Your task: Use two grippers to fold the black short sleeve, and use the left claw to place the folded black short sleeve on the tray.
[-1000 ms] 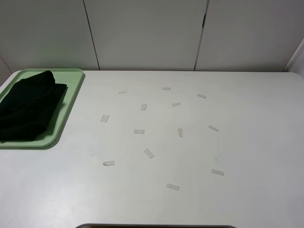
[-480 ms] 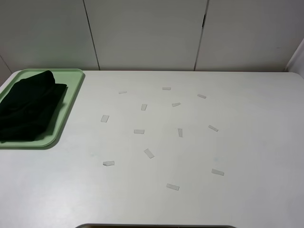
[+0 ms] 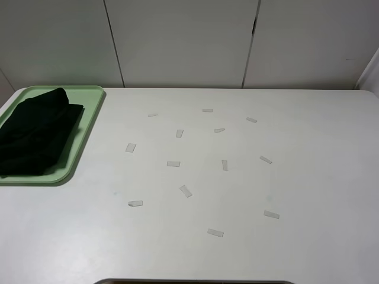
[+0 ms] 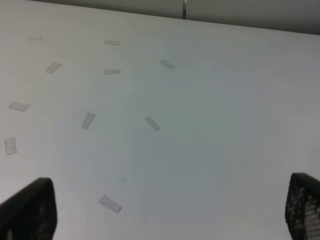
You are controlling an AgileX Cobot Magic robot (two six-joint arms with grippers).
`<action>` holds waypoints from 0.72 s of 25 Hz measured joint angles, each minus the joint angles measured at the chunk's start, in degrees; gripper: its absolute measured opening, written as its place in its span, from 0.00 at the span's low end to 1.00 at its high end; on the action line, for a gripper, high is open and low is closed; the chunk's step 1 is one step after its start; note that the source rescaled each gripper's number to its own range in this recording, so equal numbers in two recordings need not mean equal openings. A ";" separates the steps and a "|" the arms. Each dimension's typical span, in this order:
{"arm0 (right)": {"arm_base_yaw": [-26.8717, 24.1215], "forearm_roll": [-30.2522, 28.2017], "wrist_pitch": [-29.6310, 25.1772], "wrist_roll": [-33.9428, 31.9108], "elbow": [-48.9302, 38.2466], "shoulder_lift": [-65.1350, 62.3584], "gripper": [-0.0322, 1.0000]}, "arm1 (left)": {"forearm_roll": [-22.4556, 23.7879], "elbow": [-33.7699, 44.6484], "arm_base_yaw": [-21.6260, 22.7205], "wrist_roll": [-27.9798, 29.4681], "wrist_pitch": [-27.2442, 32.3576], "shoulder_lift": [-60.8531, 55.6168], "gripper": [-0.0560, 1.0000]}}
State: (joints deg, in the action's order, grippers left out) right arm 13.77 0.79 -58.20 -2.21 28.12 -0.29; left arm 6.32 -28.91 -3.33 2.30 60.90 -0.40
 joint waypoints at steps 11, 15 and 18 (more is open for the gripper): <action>0.00 0.00 0.00 0.00 0.00 0.00 1.00 | 0.00 0.00 0.00 -0.05 0.00 0.00 1.00; 0.00 0.00 0.00 0.00 0.00 0.00 1.00 | 0.00 0.00 0.00 -0.05 0.00 0.00 1.00; 0.00 0.00 0.00 0.00 0.00 0.00 1.00 | 0.00 0.00 0.00 -0.05 0.00 0.00 1.00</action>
State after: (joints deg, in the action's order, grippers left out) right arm 13.77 0.79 -58.20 -2.21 28.12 -0.29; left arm 6.32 -28.91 -3.33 2.25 60.90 -0.40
